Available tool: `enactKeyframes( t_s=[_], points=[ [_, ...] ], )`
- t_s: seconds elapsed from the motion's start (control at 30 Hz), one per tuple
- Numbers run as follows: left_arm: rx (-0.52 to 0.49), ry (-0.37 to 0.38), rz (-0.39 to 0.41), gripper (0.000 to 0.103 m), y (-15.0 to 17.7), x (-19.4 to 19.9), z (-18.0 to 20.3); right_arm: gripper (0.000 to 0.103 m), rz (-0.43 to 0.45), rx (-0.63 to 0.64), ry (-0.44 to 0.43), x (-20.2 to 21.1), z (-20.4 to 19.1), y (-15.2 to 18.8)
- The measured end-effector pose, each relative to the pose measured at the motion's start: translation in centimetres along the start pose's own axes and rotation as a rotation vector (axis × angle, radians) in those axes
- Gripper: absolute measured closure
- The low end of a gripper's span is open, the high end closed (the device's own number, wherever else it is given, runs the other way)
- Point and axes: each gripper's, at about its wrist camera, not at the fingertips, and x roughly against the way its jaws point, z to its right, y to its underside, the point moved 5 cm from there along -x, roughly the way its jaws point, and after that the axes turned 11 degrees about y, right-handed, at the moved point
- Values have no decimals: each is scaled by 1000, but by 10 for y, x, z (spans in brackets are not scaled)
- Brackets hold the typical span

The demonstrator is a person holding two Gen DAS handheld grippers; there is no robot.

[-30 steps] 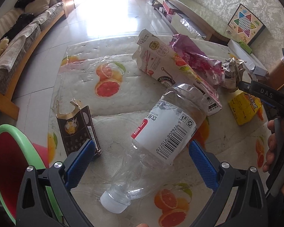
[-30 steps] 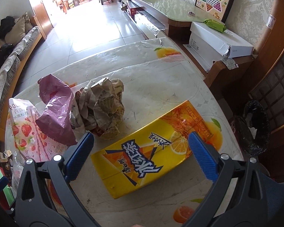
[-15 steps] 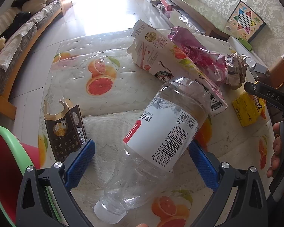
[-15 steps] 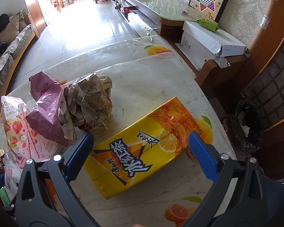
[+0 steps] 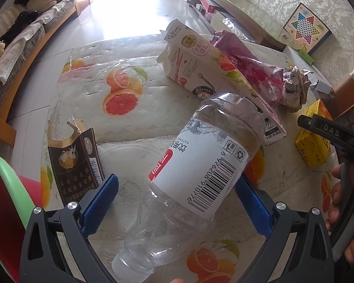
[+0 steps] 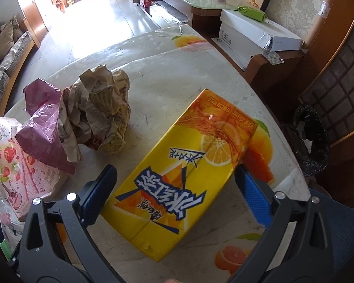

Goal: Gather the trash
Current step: 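Grasp the clear plastic bottle with the left tool while the right tool grasps the yellow iced-tea carton, then carry bottle and carton over the red bin and open both tools to drop them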

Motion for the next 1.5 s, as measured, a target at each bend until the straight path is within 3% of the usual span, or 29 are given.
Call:
enactKeyframes(
  t_s=[0.2, 0.27, 0.33, 0.37, 0.47, 0.8, 1.03, 1.23, 1.5],
  points=[
    [14, 10, -1, 10, 5, -1, -8, 25, 5, 53, -37, 1, 0, -1],
    [10, 14, -5, 18, 7, -1, -8, 31, 5, 67, -52, 3, 0, 0],
    [-12, 4, -21, 44, 9, -2, -5, 37, 10, 84, -66, 5, 0, 1],
    [-24, -8, -25, 48, 9, -2, -3, 38, 11, 88, -77, 5, 1, 2],
    [-30, 10, -34, 48, 10, 1, 4, 45, 7, 98, -104, 9, 4, 4],
    [-29, 5, 45, 49, 11, 46, 18, 46, 60, 107, -166, 45, 36, 14],
    [-23, 10, 144, 49, 21, 98, 33, 46, 178, 168, -200, 106, 47, 19],
    [-17, 4, 280, 48, 30, 164, 49, 46, 308, 247, -256, 174, 36, 35],
    [0, -10, 383, 48, 47, 224, 52, 46, 396, 314, -330, 235, 22, 58]
  ],
)
